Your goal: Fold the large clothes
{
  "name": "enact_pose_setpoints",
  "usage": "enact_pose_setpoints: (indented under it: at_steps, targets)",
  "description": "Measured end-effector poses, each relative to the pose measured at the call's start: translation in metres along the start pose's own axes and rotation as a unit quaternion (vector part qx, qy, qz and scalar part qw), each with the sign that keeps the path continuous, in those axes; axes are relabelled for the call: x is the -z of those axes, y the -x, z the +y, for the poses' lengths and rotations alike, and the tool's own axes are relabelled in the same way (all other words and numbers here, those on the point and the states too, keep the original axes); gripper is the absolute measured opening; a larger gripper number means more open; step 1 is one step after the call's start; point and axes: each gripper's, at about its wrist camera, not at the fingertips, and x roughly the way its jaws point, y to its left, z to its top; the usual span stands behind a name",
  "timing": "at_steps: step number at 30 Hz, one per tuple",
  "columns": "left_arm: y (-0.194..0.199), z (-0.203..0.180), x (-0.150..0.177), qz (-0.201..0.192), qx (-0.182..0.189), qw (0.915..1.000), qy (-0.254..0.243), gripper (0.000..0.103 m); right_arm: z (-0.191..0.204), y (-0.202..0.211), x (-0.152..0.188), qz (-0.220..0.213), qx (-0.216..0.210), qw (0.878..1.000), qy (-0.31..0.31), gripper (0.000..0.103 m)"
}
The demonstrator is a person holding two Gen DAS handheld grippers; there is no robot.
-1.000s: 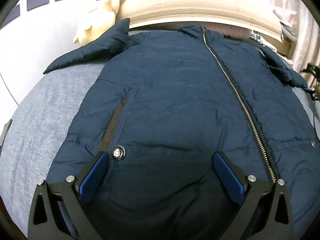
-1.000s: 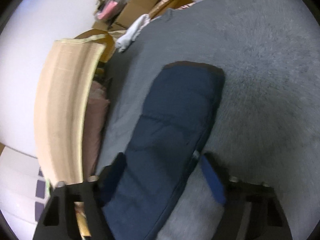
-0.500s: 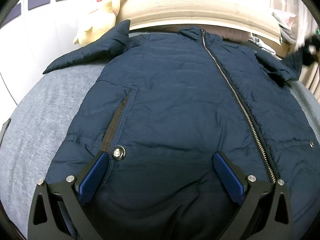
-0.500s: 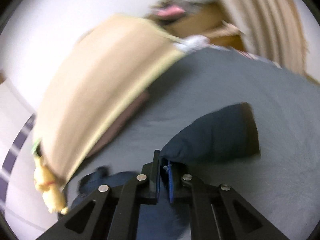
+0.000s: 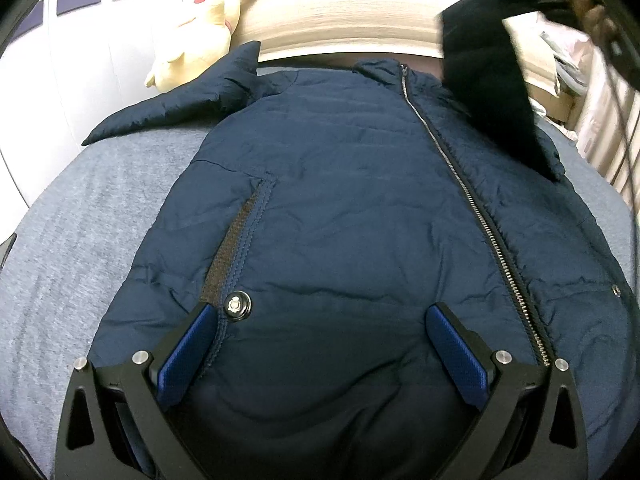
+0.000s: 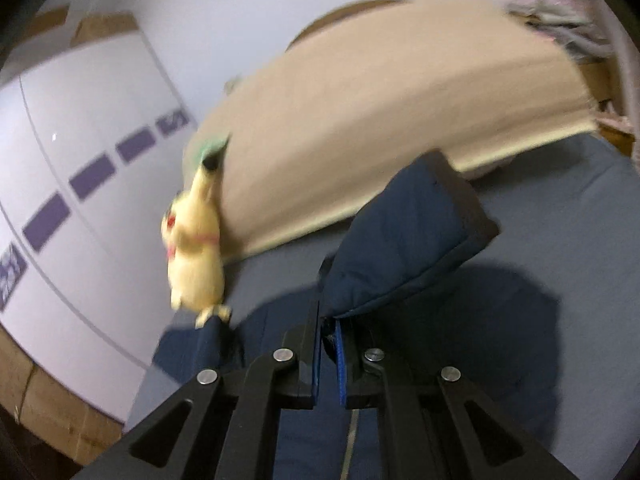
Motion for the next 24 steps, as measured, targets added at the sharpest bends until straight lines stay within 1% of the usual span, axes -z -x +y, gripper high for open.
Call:
enact_pose_setpoints:
  at_steps: [1, 4, 6, 8, 9, 10, 11, 12, 15, 16, 19, 21, 23, 24]
  targets:
    - [0.000, 0.000, 0.000, 0.000, 0.001, 1.0000, 0.001, 0.103, 0.007, -0.006, 0.013, 0.009, 0.001, 1.000, 0.006, 0.007]
    - [0.000, 0.001, 0.000, -0.001, 0.003, 1.0000, 0.002, 0.103, 0.029, -0.048, 0.042, 0.048, 0.008, 0.998, 0.027, 0.007]
    - [-0.001, 0.001, 0.000, -0.001, 0.004, 1.0000, 0.002, 0.103, 0.035, -0.062, 0.068, 0.067, 0.020, 0.997, 0.036, 0.007]
    - [-0.001, 0.000, 0.000, -0.002, 0.004, 1.0000, 0.003, 0.103, 0.040, -0.081, 0.082, 0.090, 0.025, 0.995, 0.045, 0.007]
    - [-0.001, 0.000, 0.000, -0.002, 0.004, 1.0000, 0.003, 0.103, 0.040, -0.088, 0.089, 0.101, 0.031, 0.993, 0.052, 0.015]
    - [-0.001, 0.000, -0.001, -0.002, 0.004, 1.0000, 0.003, 0.103, 0.042, -0.097, 0.095, 0.119, 0.042, 0.990, 0.064, 0.046]
    - [-0.001, 0.000, -0.001, -0.002, 0.004, 1.0000, 0.003, 0.103, 0.041, -0.099, 0.099, 0.132, 0.045, 0.988, 0.069, 0.071]
    - [-0.001, 0.000, -0.001, -0.002, 0.004, 1.0000, 0.003, 0.103, 0.041, -0.102, 0.103, 0.145, 0.042, 0.986, 0.072, 0.101]
    - [-0.001, 0.000, -0.001, -0.001, 0.003, 1.0000, 0.003, 0.103, 0.037, -0.078, 0.109, 0.139, 0.014, 0.987, 0.078, 0.101]
    - [-0.001, 0.000, -0.001, -0.001, 0.003, 1.0000, 0.002, 0.103, 0.034, -0.072, 0.108, 0.135, 0.007, 0.988, 0.073, 0.101]
    - [-0.001, 0.000, -0.003, 0.008, 0.002, 1.0000, 0.002, 0.103, 0.018, -0.041, 0.095, 0.107, -0.025, 0.993, 0.042, 0.101]
    - [0.001, -0.001, -0.008, 0.023, 0.000, 0.9997, 0.000, 0.103, -0.005, -0.015, 0.089, 0.077, -0.029, 0.996, 0.016, 0.101]
    - [0.007, 0.001, -0.017, 0.039, 0.005, 0.9992, 0.006, 0.103, -0.032, -0.003, 0.087, 0.059, -0.020, 0.998, -0.015, 0.101]
    - [0.011, 0.003, -0.022, 0.038, 0.007, 0.9992, 0.011, 0.103, -0.051, 0.002, 0.088, 0.055, -0.014, 0.998, -0.036, 0.101]
